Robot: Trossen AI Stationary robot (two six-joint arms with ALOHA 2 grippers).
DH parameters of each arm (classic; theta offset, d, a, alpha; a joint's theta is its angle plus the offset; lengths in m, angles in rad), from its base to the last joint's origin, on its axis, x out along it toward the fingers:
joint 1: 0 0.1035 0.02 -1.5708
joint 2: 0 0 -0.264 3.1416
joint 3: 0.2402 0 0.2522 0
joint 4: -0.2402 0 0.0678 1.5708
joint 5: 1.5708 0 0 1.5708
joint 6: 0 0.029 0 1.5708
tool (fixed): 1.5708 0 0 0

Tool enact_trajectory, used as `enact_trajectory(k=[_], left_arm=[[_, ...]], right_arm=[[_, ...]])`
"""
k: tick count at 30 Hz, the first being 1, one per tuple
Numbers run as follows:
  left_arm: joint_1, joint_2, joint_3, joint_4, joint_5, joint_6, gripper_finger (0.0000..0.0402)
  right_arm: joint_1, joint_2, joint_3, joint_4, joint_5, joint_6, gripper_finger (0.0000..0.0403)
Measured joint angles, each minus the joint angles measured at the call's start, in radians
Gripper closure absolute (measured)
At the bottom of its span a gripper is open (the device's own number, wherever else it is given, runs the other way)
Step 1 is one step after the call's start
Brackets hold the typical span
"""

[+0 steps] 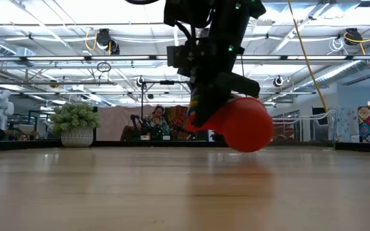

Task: Nest measuring cups in basket
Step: Put the stack of measuring cups into the transparent bin

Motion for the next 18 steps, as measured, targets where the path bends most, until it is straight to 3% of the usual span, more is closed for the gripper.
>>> enact_trajectory(k=[7, 12, 18], left_arm=[[0.0, 0.0, 0.0, 0.0, -0.001, -0.008, 0.0222], [0.0, 0.0, 0.0, 0.0, -0.005, -0.008, 0.0222], [0.0, 0.0, 0.0, 0.0, -0.005, -0.008, 0.0222]], right_arm=[[-0.008, -0.018, 0.0, -0.038, 0.09, -0.037, 0.0382], [-0.036, -0.035, 0.0, -0.071, 0.276, -0.06, 0.0382], [-0.156, -0.091, 0.0, -0.133, 0.448, -0.067, 0.0382]])
